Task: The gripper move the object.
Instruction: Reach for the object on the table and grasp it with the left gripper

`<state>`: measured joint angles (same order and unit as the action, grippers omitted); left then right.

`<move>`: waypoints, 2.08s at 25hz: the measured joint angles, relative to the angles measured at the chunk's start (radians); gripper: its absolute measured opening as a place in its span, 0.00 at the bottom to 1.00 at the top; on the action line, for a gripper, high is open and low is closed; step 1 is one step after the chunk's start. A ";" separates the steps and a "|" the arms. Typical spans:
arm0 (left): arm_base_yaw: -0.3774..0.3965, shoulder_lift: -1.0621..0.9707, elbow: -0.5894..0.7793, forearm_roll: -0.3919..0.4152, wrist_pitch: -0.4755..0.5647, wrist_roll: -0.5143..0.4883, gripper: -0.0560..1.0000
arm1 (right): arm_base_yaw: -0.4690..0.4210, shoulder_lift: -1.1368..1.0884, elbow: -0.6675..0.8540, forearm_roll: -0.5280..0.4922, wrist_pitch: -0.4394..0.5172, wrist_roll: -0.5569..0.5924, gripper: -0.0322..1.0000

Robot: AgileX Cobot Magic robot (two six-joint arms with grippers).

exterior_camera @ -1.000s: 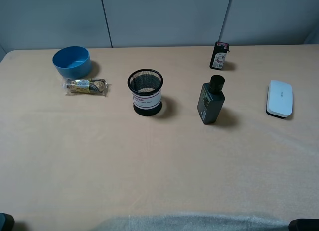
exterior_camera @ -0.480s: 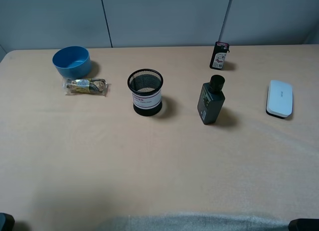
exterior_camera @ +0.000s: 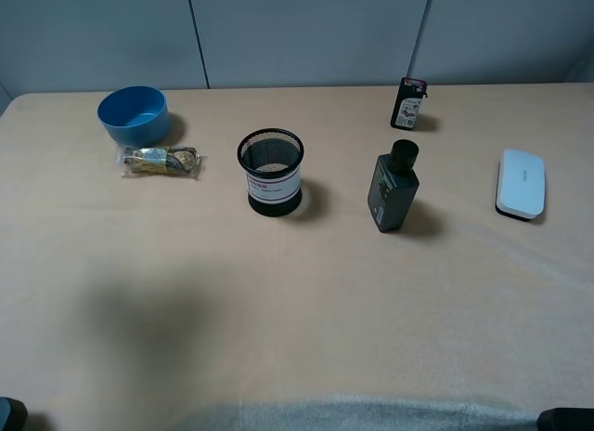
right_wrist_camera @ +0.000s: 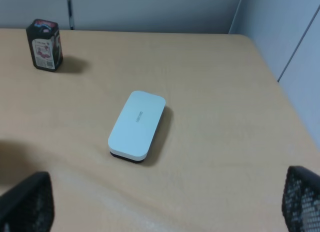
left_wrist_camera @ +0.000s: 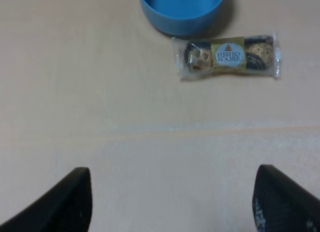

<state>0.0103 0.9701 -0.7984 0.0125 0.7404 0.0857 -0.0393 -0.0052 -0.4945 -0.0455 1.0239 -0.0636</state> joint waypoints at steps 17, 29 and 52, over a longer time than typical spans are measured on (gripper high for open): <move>-0.132 0.261 -0.175 0.021 -0.069 0.083 0.75 | 0.000 0.000 0.000 0.000 0.000 0.000 0.70; -0.472 0.608 -0.403 0.080 -0.018 0.089 0.75 | 0.000 0.000 0.000 0.000 0.000 0.000 0.70; -0.639 1.062 -0.730 0.130 0.030 0.050 0.75 | 0.000 0.000 0.000 0.000 0.000 0.000 0.70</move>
<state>-0.6286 2.0325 -1.5284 0.1425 0.7706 0.1358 -0.0393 -0.0052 -0.4945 -0.0455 1.0239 -0.0636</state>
